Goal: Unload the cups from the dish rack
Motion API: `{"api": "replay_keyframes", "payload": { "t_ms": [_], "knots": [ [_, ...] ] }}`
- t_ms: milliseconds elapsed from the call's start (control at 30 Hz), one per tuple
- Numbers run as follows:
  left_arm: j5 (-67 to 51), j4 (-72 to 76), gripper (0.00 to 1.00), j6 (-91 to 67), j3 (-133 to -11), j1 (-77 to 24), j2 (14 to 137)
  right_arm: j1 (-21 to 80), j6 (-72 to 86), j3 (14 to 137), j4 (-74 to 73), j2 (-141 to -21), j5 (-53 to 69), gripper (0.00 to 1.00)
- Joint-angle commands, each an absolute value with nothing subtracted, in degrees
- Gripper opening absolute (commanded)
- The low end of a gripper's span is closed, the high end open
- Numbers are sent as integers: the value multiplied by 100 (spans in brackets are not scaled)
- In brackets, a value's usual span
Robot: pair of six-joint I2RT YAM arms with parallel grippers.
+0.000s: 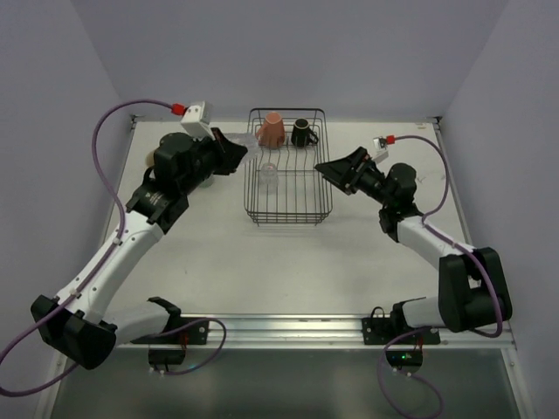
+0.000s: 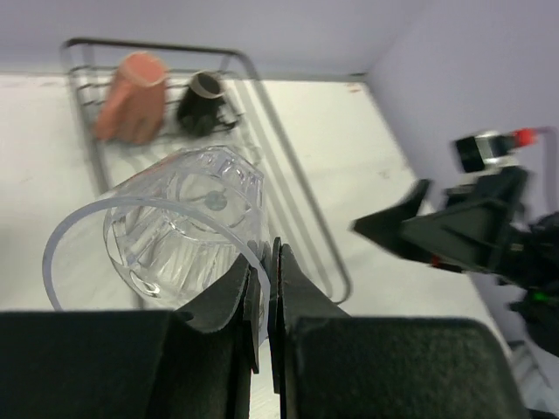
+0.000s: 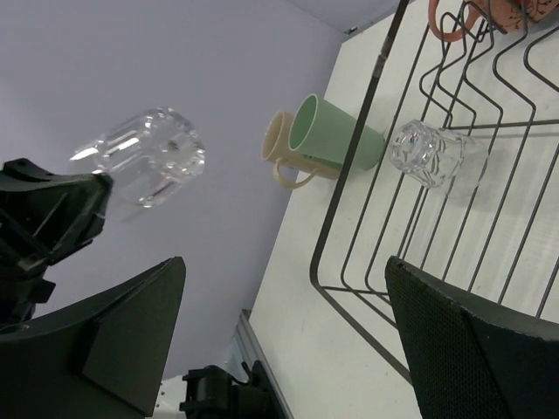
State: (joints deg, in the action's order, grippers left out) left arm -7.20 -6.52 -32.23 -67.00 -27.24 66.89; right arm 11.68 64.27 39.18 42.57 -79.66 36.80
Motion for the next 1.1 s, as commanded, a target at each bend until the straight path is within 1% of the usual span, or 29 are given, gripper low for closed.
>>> {"api": "replay_keyframes", "payload": {
  "t_ms": [0,33,133,233,300,467,667,867,933,1067],
  "knots": [
    [623,-2520,0,-2312,-6979,-2445,6601,1143,5821,4016,3948,-7515,3578,99],
    [746,-2984,0,-2268,-6961,-2356,6592,1143,5705,4043,3598,-7445,3455,99],
    [476,-3662,0,-2215,-6751,-1943,6583,1142,5266,4139,3018,-7155,3253,99],
    [510,-4190,0,-2171,-6549,-1758,6697,1143,4923,4262,2569,-6944,3006,99],
    [571,-4376,0,-2075,-6504,-1662,6802,1134,4773,4376,2383,-6908,2988,99],
    [527,-4763,0,-1846,-6495,-1635,7505,1186,4536,4473,2014,-6899,2936,99],
    [1028,-4623,0,-1740,-6135,-1635,7997,1415,4026,4939,1310,-7233,2918,99],
    [1081,-4175,0,-1635,-5862,-1635,8314,1678,3850,5054,1222,-7295,2751,99],
    [1343,-4088,0,-1635,-5897,-1635,8437,1749,3832,5080,1195,-7330,2733,99],
    [1424,-3868,0,-1661,-6003,-1617,8657,1846,3832,5098,1204,-7374,2681,99]
  ]
}}
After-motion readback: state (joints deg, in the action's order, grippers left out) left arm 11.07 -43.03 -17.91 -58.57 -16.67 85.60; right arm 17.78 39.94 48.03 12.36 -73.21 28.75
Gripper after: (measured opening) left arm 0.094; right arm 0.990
